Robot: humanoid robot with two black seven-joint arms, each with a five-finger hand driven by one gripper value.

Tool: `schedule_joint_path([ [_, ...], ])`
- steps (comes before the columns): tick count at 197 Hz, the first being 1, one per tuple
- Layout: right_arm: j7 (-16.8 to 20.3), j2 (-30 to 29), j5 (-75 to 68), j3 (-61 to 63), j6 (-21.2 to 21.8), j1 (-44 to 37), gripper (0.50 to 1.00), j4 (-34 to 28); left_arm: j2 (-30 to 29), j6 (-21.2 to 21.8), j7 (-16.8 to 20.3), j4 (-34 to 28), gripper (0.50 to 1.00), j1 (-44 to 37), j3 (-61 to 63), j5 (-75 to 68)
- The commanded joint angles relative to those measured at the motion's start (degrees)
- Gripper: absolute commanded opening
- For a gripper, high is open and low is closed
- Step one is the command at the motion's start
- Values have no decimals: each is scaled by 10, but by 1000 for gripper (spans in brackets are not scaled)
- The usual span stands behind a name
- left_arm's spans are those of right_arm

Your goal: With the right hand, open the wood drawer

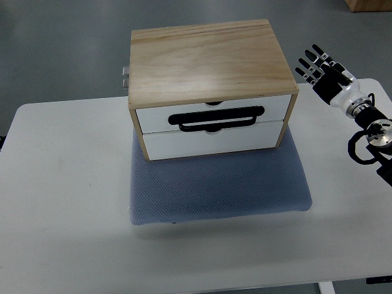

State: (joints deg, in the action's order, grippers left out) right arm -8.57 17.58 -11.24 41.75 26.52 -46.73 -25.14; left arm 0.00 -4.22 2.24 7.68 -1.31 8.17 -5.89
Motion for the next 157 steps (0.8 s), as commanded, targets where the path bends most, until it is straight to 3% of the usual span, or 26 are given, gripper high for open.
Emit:
schedule_joint_path([
  [1, 0, 0, 0, 0, 3, 1, 944, 0, 0, 0, 0, 1, 1000, 0, 0, 0],
  [157, 3, 23, 1, -3, 20, 2, 944, 0, 0, 0, 1, -7, 1000, 3, 0, 0],
])
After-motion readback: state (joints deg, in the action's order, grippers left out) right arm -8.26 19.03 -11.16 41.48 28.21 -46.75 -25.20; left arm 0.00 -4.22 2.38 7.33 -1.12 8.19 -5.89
